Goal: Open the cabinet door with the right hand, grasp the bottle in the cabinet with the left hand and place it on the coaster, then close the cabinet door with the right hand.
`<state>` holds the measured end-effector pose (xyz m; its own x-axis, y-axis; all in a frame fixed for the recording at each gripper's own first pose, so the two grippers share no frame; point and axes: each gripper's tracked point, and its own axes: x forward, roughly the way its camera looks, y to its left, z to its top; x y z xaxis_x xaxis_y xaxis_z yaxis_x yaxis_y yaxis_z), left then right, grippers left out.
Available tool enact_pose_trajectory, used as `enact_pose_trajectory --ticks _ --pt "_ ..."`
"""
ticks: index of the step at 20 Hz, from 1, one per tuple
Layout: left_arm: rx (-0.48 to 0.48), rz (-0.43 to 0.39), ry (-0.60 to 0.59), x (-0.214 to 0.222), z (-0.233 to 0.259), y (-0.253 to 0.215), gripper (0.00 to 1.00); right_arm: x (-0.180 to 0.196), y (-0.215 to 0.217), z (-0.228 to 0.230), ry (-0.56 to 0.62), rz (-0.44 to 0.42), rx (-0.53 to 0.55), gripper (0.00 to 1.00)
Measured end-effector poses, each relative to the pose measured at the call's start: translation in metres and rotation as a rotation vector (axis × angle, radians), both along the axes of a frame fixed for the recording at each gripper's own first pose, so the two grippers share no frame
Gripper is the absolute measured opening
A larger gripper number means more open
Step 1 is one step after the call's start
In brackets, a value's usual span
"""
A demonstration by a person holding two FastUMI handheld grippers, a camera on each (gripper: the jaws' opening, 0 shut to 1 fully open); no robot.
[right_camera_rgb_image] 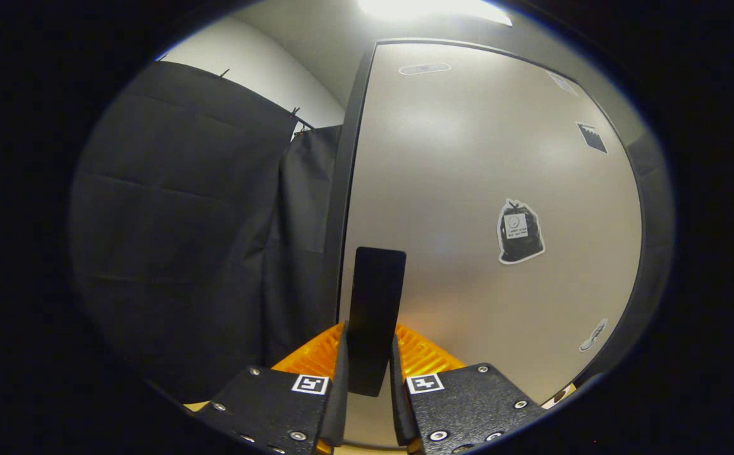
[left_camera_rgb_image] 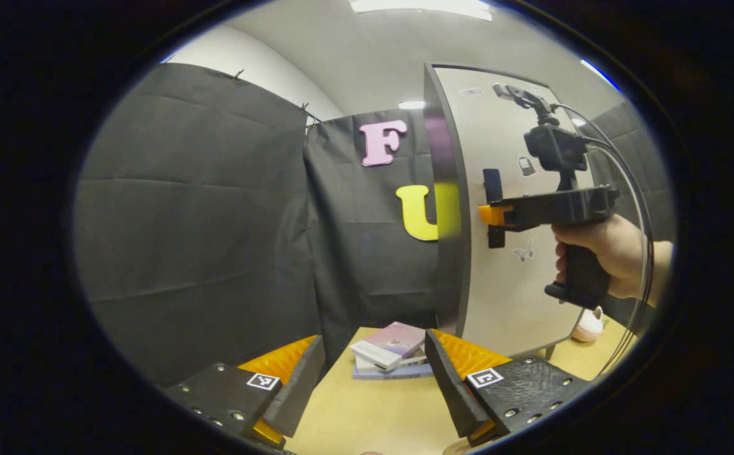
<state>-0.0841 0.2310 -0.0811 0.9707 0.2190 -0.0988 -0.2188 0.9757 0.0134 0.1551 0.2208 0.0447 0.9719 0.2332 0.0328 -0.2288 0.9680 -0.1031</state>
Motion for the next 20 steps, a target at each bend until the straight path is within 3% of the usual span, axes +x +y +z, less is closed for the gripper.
enact_pose_trajectory --ticks 10,12,13,20 --pt "-0.009 0.029 0.031 -0.013 -0.019 0.03 0.91 -0.022 0.001 -0.003 0.071 0.101 -0.002 0.26" --pt "-0.019 0.033 0.047 -0.022 -0.026 0.032 0.96 -0.028 0.002 -0.002 0.074 0.125 -0.007 0.21" --pt "-0.016 0.038 0.052 -0.024 -0.032 0.034 0.91 -0.032 0.002 -0.002 0.073 0.141 -0.007 0.21" --pt "-0.009 0.069 0.05 -0.055 -0.03 0.021 0.91 -0.054 0.0 -0.001 0.092 0.214 -0.004 0.21"
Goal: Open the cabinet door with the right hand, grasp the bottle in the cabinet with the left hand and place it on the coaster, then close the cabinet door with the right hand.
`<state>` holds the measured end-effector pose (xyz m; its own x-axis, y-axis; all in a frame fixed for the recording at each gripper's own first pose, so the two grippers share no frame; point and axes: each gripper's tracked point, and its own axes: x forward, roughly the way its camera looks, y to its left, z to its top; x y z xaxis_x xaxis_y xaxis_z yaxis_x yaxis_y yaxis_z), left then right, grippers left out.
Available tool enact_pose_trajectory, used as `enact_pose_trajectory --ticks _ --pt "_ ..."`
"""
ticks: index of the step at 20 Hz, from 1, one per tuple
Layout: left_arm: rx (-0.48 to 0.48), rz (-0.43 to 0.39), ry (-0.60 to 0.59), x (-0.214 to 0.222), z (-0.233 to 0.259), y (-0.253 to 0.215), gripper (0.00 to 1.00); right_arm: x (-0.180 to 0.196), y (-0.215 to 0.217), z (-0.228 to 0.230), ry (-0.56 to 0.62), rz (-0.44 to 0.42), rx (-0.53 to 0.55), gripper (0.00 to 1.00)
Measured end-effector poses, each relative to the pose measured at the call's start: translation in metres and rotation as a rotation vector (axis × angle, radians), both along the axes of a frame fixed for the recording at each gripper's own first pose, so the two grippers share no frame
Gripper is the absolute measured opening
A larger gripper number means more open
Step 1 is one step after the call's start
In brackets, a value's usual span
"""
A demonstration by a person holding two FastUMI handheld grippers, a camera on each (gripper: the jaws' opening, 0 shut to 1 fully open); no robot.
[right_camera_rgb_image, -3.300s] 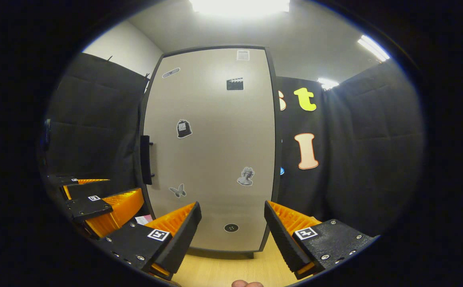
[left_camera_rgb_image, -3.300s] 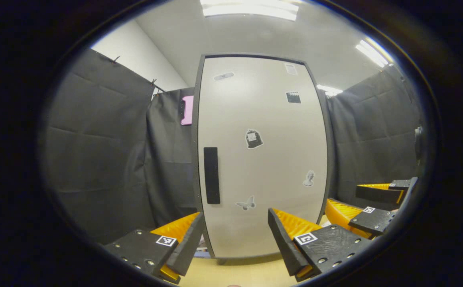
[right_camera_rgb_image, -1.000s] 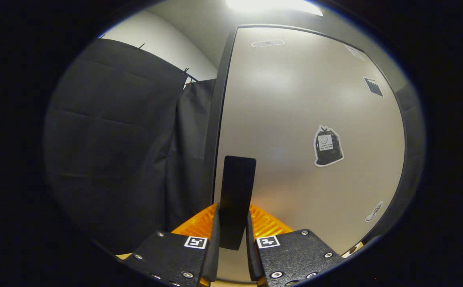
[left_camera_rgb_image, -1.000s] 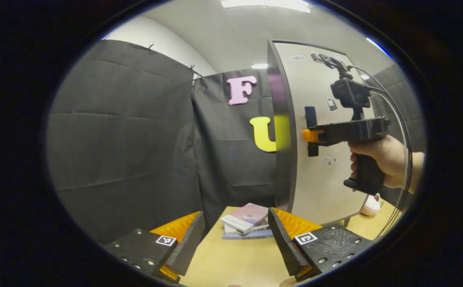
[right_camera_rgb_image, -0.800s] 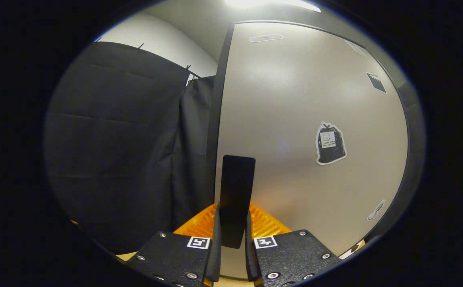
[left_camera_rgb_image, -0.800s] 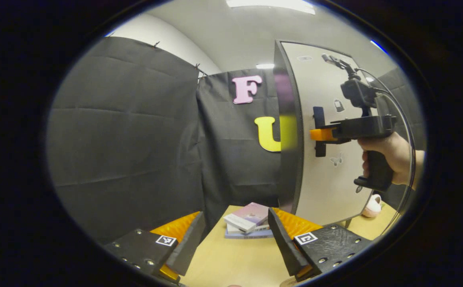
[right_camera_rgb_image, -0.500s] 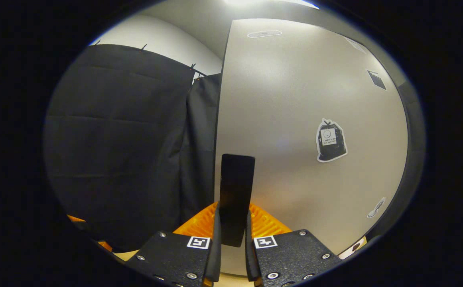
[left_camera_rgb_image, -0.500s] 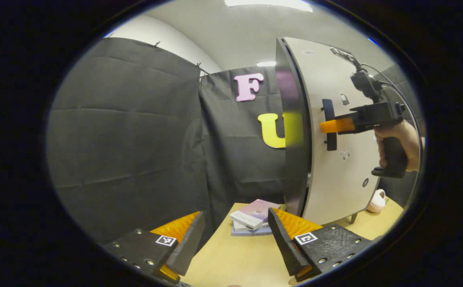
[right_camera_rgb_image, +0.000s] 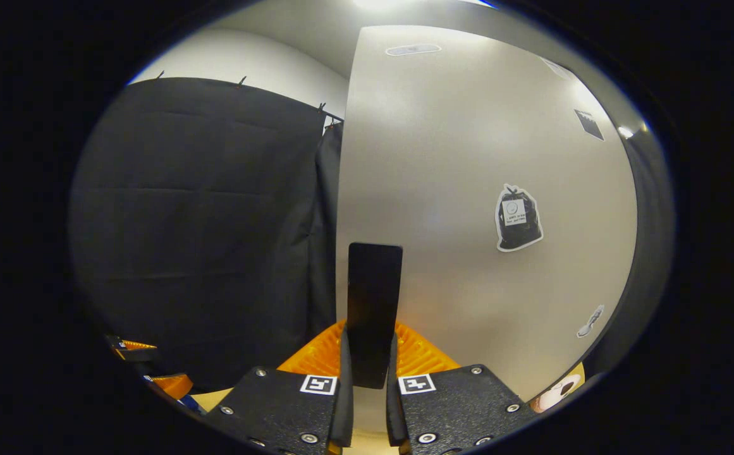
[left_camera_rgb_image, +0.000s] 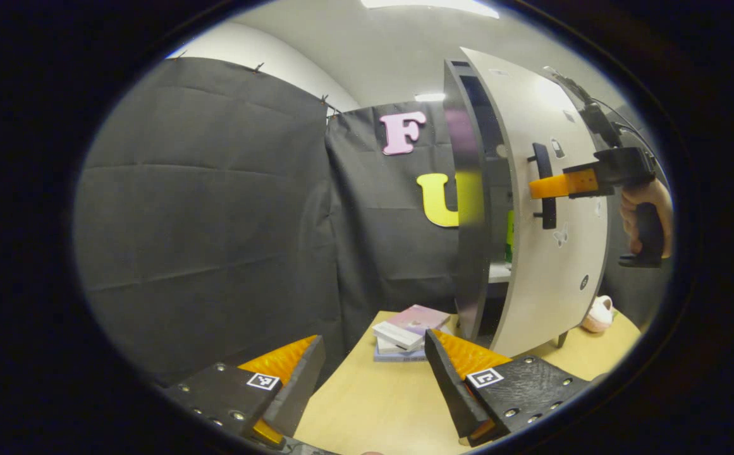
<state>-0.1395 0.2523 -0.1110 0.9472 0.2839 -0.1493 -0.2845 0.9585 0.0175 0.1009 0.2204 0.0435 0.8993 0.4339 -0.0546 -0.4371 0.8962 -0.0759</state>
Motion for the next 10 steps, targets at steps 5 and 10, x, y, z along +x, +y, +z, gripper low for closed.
enact_pose_trajectory --ticks 5,10 --pt "0.018 0.01 -0.001 -0.023 0.011 -0.028 0.91 -0.011 -0.005 0.002 -0.006 0.054 0.014 0.21" --pt "0.011 0.039 -0.013 -0.046 0.026 -0.056 0.91 -0.01 -0.01 -0.002 0.0 0.119 0.007 0.21"
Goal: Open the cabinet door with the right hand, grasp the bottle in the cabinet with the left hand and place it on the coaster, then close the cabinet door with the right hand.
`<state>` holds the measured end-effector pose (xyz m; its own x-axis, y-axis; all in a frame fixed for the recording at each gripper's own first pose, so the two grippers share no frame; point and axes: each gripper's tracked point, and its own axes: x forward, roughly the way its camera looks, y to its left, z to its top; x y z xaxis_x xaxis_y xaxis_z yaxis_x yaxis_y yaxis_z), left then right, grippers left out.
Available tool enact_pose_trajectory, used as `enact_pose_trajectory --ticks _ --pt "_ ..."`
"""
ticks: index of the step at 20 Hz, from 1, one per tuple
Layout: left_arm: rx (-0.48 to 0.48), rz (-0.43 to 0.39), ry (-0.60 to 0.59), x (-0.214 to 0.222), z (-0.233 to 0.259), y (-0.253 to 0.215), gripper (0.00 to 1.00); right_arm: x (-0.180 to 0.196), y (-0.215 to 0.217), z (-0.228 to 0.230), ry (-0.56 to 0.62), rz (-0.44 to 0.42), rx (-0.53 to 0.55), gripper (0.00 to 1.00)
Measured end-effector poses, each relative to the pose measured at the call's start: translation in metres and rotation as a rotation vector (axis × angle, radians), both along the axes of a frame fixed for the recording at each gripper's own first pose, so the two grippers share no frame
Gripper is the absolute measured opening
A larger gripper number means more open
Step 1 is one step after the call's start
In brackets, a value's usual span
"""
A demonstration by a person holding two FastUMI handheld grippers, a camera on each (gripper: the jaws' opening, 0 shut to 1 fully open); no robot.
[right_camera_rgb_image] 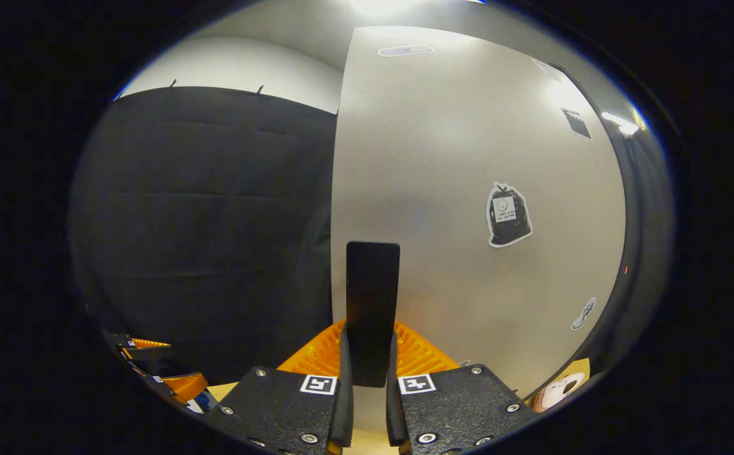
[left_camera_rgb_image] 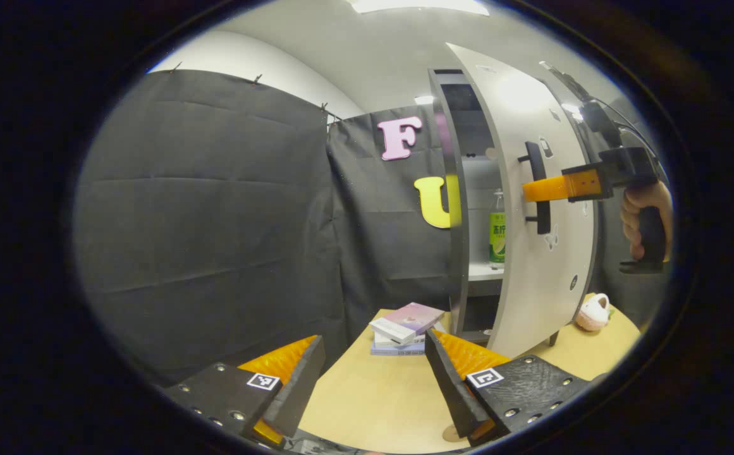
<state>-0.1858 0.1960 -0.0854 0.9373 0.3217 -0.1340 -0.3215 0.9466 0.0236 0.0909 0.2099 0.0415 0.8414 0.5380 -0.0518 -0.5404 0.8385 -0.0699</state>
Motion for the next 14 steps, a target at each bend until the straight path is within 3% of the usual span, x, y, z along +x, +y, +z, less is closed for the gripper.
enact_pose_trajectory --ticks 1,3,4,5,6,7,10,11,14 --pt "-0.004 0.004 0.0 -0.004 0.0 -0.008 0.99 -0.001 -0.002 -0.001 0.001 0.015 0.0 0.21" --pt "0.004 0.016 0.002 -0.014 0.007 -0.019 0.99 -0.002 -0.005 -0.001 0.005 0.043 0.007 0.22" --pt "0.006 0.015 0.008 -0.017 0.009 -0.027 0.91 -0.003 -0.008 -0.001 0.006 0.057 0.009 0.21" --pt "0.007 0.013 0.015 -0.018 0.009 -0.031 0.99 -0.004 -0.009 -0.003 0.009 0.073 0.012 0.22" --pt "0.01 0.01 0.019 -0.019 0.011 -0.036 0.99 -0.005 -0.011 -0.004 0.013 0.085 0.014 0.22" --pt "0.013 0.006 0.021 -0.019 0.012 -0.047 0.84 -0.006 -0.014 -0.004 0.017 0.095 0.012 0.22" --pt "0.008 0.001 0.027 -0.021 0.017 -0.067 0.83 -0.009 -0.02 -0.005 0.03 0.109 0.007 0.2" --pt "0.007 0.0 0.03 -0.022 0.017 -0.075 0.99 -0.01 -0.023 -0.006 0.034 0.112 0.011 0.21" --pt "0.012 -0.022 0.023 -0.031 0.029 -0.1 0.99 -0.013 -0.033 -0.007 0.043 0.119 0.019 0.21"
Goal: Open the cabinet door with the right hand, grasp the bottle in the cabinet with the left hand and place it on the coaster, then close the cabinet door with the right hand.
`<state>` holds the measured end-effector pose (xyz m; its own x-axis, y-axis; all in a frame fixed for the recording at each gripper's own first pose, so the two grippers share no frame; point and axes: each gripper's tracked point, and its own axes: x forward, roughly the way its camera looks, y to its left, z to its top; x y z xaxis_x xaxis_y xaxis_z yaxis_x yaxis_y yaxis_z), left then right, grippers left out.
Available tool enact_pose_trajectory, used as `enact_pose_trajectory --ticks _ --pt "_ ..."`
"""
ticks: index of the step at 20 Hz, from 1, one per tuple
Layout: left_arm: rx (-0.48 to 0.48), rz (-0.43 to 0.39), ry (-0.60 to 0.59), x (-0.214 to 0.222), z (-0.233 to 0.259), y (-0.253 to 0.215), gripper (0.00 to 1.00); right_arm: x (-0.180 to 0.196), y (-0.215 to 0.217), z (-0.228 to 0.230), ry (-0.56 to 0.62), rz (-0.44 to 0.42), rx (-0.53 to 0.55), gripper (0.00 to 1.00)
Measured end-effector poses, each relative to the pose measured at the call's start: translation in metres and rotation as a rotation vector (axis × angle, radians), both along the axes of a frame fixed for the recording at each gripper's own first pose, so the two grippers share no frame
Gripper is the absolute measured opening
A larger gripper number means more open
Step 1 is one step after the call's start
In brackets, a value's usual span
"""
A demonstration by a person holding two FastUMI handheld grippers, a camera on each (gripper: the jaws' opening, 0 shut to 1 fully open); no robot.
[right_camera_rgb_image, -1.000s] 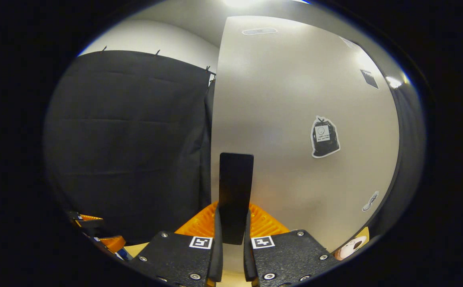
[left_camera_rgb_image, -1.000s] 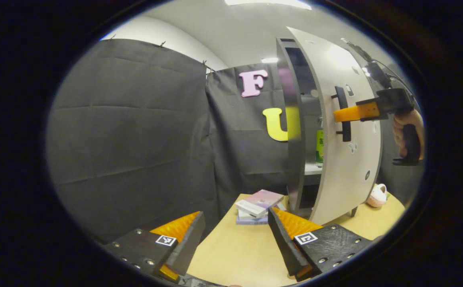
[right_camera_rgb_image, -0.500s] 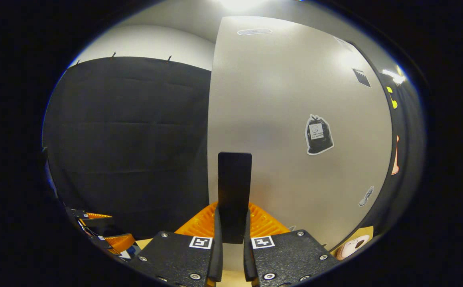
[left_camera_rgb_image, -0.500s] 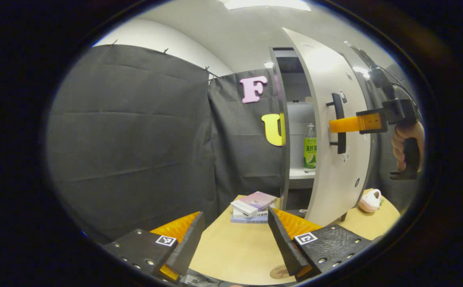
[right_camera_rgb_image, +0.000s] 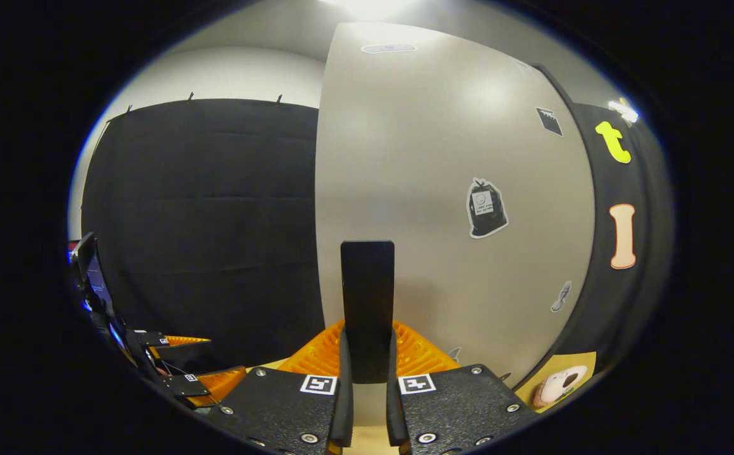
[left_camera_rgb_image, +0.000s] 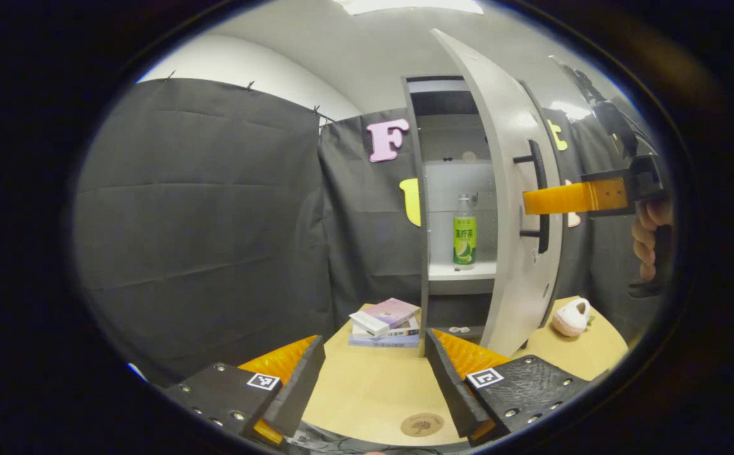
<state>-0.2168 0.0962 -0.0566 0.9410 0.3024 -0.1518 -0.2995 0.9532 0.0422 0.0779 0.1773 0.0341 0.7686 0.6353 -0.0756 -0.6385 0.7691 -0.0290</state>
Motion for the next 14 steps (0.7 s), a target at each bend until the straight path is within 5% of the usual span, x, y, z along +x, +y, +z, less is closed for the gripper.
enact_pose_trajectory --ticks 5,6,14 --pt "0.03 -0.047 0.014 -0.007 0.005 -0.03 0.91 -0.016 -0.02 0.003 0.02 -0.029 0.021 0.21" --pt "0.028 -0.056 0.014 -0.006 0.006 -0.036 0.99 -0.02 -0.025 0.004 0.022 -0.04 0.024 0.22" --pt "0.055 -0.134 0.009 0.002 0.019 -0.076 0.99 -0.045 -0.074 0.013 -0.007 -0.165 0.038 0.21"
